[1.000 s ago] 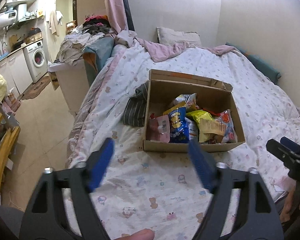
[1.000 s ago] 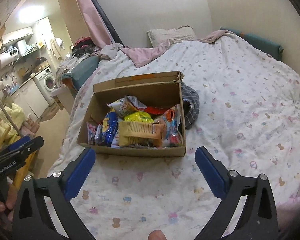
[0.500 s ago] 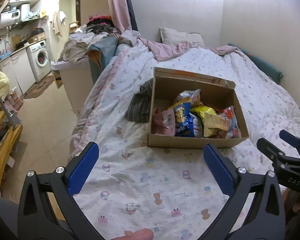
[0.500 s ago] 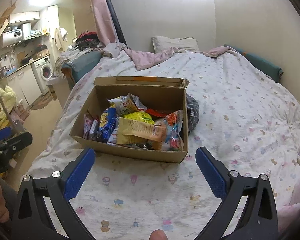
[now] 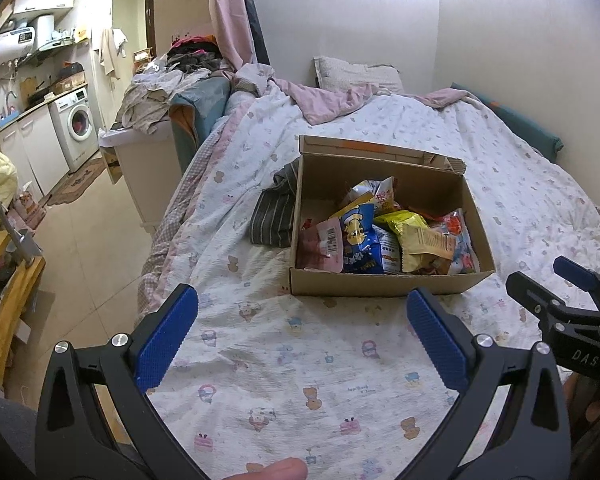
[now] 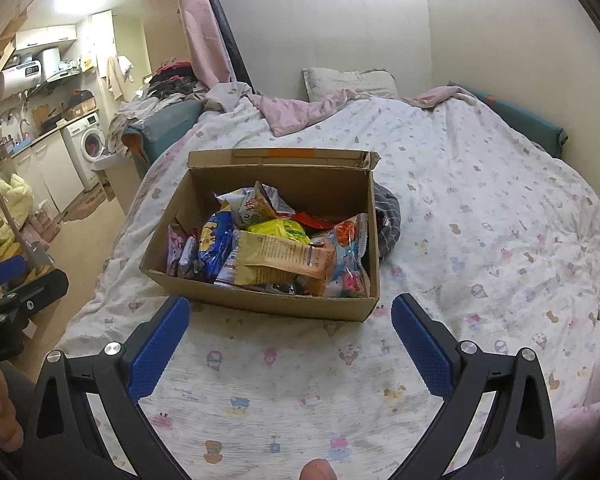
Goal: Organize snacks
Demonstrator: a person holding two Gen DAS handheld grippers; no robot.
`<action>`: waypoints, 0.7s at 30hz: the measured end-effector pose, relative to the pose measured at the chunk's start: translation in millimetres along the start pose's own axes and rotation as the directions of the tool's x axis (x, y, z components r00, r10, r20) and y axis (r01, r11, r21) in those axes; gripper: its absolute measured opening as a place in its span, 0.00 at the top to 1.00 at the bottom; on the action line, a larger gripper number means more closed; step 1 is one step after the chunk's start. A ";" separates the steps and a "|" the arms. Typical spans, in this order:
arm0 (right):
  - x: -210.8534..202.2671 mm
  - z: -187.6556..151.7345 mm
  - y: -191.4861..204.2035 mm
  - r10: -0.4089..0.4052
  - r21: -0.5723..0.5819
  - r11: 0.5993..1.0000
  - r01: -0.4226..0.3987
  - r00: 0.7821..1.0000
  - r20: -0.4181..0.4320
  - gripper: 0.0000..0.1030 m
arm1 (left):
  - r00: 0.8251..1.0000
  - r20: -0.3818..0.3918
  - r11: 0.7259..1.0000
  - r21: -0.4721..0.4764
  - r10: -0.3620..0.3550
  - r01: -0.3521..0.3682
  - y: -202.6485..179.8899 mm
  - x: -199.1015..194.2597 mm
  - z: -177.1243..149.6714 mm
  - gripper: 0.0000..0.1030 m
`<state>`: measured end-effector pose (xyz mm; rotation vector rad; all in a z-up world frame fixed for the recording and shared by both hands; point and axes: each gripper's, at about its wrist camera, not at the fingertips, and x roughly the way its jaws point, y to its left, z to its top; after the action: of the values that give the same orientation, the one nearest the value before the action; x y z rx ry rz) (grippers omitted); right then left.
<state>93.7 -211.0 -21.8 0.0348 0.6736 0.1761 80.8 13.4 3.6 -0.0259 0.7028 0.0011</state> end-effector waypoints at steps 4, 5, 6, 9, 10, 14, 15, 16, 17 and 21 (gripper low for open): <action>-0.2 0.9 -0.8 0.000 0.000 1.000 0.000 1.000 0.001 0.00 | 1.000 0.000 1.000 0.000 0.001 -0.001 -0.1 -0.1 -0.1 0.00; -0.2 1.0 -0.9 0.000 -0.001 1.000 0.000 1.000 0.001 0.00 | 1.000 0.000 1.000 0.001 0.001 -0.001 -0.3 -0.1 0.1 0.00; -0.3 1.1 -1.2 -0.001 -0.001 1.000 0.001 1.000 0.002 0.00 | 1.000 0.001 1.000 0.000 0.002 -0.002 -0.2 -0.3 -0.1 0.00; -0.2 0.8 -0.9 0.000 0.002 1.000 0.000 1.000 0.001 0.00 | 1.000 0.002 1.000 0.000 0.001 -0.001 -0.3 -0.2 0.1 0.00; -0.6 1.4 -1.9 -0.001 0.004 1.000 0.001 1.000 0.001 0.00 | 1.000 0.002 1.000 0.001 0.001 -0.001 -0.5 0.0 -0.1 0.00; -1.8 2.7 -4.2 -0.002 0.010 1.000 0.002 1.000 0.003 0.00 | 1.000 0.002 1.000 0.002 0.001 -0.001 -0.7 -0.1 0.0 0.00; -1.7 2.7 -4.2 -0.002 0.009 1.000 0.002 1.000 0.002 0.00 | 1.000 0.002 1.000 0.001 0.001 -0.001 -0.5 -0.1 -0.2 0.00; -1.8 2.7 -4.3 -0.002 0.010 1.000 0.002 1.000 0.003 0.00 | 1.000 0.002 1.000 0.002 0.001 -0.001 -0.6 -0.1 -0.2 0.00; -1.7 2.7 -4.4 -0.002 0.009 1.000 0.002 1.000 0.004 0.00 | 1.000 0.002 1.000 0.002 0.001 -0.001 -0.6 -0.2 -0.2 0.00; -2.8 3.9 -5.6 -0.003 0.010 1.000 0.003 1.000 0.005 0.00 | 1.000 0.002 1.000 0.001 0.001 -0.001 -0.6 -0.2 -0.2 0.00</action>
<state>94.8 -216.9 -17.5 0.0442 0.6694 0.1696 80.5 12.8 3.6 -0.0245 0.7011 0.0017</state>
